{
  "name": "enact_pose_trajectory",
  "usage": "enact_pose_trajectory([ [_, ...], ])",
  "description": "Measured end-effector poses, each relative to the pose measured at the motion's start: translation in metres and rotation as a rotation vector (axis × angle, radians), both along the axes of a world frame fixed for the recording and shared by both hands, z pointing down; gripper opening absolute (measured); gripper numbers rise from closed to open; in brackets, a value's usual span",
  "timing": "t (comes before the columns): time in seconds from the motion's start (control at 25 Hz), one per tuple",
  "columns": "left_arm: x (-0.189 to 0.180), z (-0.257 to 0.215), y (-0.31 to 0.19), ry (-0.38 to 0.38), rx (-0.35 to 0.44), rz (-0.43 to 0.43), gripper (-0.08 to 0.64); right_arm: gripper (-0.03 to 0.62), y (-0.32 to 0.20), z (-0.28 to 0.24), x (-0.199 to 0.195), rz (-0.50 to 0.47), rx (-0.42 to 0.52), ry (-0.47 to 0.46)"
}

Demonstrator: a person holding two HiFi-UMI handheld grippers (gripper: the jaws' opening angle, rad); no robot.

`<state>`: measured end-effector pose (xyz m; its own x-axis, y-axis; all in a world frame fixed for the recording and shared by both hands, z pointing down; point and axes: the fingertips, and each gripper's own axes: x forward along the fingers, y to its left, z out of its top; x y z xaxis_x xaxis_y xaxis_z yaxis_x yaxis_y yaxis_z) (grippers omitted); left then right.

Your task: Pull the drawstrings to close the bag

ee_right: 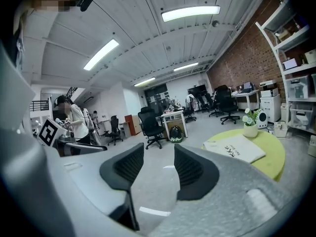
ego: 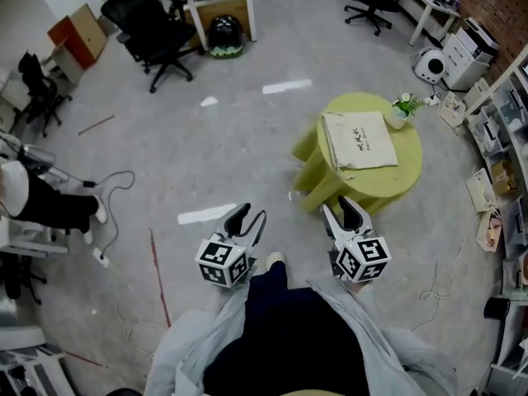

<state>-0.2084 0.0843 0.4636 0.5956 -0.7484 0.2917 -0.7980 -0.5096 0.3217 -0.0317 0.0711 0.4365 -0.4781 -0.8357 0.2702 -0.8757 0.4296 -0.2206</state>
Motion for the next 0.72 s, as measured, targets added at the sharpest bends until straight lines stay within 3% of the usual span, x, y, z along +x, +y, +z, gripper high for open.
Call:
enact_pose_trajectory([
  [0.36,-0.013,0.0,-0.058,-0.012,0.012,0.07,0.163,0.184,-0.046,0.004,-0.013,0.061,-0.002,-0.008],
  [0.72,-0.017,0.026,-0.058,-0.006,-0.059,0.069,0.163,0.184,-0.058,0.029,-0.011,0.085,-0.081,-0.018],
])
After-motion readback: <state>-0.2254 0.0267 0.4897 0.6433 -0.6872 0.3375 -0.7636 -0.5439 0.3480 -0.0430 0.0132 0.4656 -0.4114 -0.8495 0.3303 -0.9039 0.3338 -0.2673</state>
